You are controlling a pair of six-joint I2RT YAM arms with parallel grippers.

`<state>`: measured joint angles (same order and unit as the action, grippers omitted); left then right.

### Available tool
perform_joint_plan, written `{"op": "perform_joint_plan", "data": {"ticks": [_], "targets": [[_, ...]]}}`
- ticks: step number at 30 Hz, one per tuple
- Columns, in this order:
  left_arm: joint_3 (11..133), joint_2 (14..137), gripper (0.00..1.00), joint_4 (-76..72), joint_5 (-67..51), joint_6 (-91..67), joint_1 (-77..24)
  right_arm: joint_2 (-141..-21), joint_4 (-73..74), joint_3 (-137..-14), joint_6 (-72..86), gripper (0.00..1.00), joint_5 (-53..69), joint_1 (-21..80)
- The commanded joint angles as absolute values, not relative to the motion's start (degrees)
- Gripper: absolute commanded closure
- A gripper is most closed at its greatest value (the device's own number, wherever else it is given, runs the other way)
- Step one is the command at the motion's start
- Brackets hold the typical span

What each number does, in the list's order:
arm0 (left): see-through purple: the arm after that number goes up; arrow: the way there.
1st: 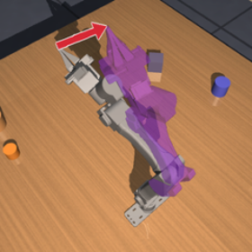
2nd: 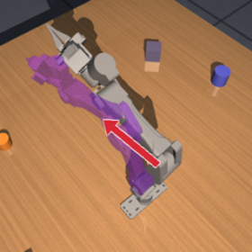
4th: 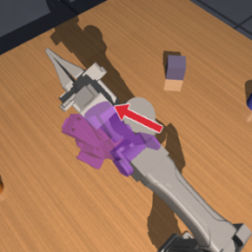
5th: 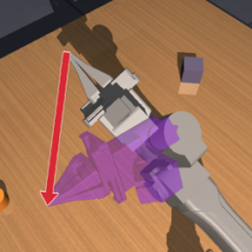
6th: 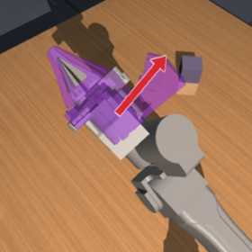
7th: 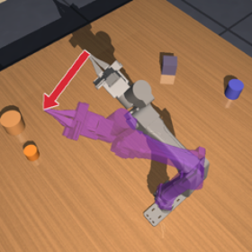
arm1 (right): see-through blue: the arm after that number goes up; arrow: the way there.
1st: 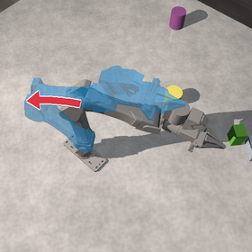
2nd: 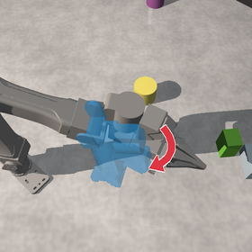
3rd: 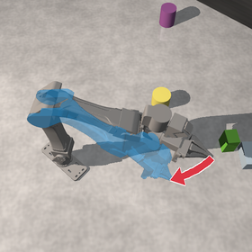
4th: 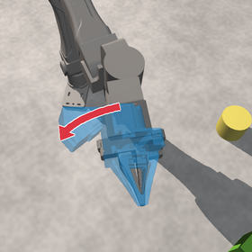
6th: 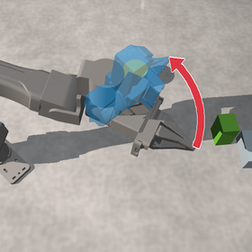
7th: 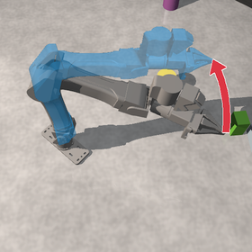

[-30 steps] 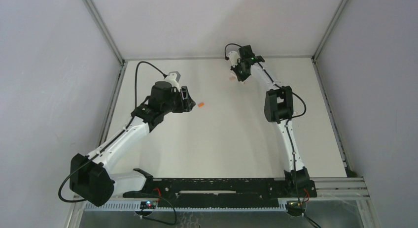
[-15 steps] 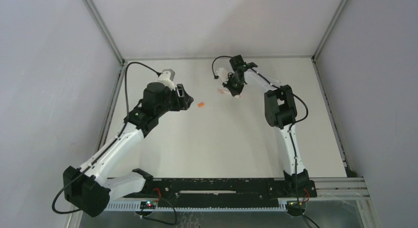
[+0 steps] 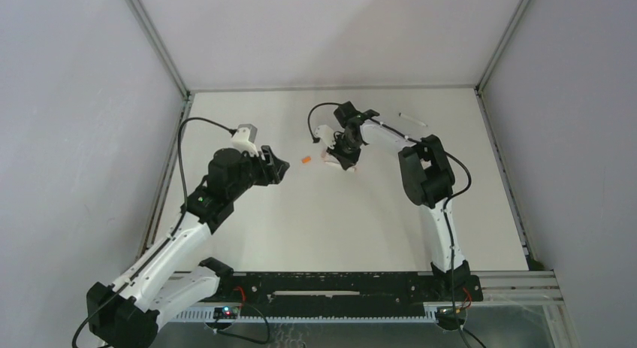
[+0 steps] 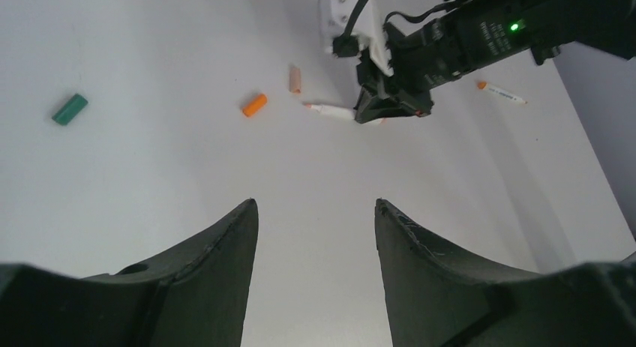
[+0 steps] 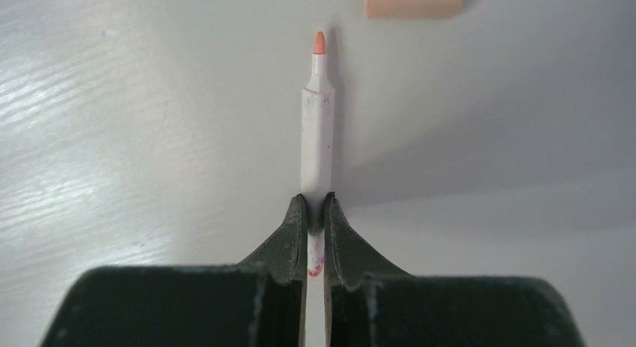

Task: Insert the pens into the pen caps
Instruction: Pick up the pen from the center of the board.

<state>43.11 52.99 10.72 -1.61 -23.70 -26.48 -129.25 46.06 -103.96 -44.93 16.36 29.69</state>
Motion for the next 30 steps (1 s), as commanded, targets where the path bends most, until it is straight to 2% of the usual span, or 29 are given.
{"op": "perform_joint_plan", "data": {"ticks": [1,7,11,14,23,27,30], "targets": [[39.07,49.33,0.37,6.13,-0.59,-25.49,-26.19,-124.08,48.68,-99.6,-39.39,0.97,19.11,29.27],[36.16,47.17,0.32,2.63,-0.35,-27.48,-26.15,-120.11,46.4,-91.76,-35.7,0.97,19.25,29.94],[33.51,46.85,0.23,-3.25,-1.74,-31.71,-25.41,-118.33,44.37,-87.94,-33.01,0.95,17.69,30.31],[30.12,47.35,0.15,-8.81,-4.12,-36.34,-24.01,-118.04,43.32,-86.29,-31.11,0.88,15.89,30.62],[28.45,49.43,0.14,-12.72,-8.52,-40.54,-21.54,-119.39,42.59,-85.5,-27.33,0.78,11.66,32.06],[27.72,49.13,0.15,-13.85,-8.58,-41.28,-21.53,-119.99,42.38,-84.99,-26.64,0.82,10.29,33.18],[26.43,49.32,0.15,-16.97,-9.68,-43.16,-21.53,-118.82,41.61,-83.59,-25.86,0.93,11.62,33.19]]}}
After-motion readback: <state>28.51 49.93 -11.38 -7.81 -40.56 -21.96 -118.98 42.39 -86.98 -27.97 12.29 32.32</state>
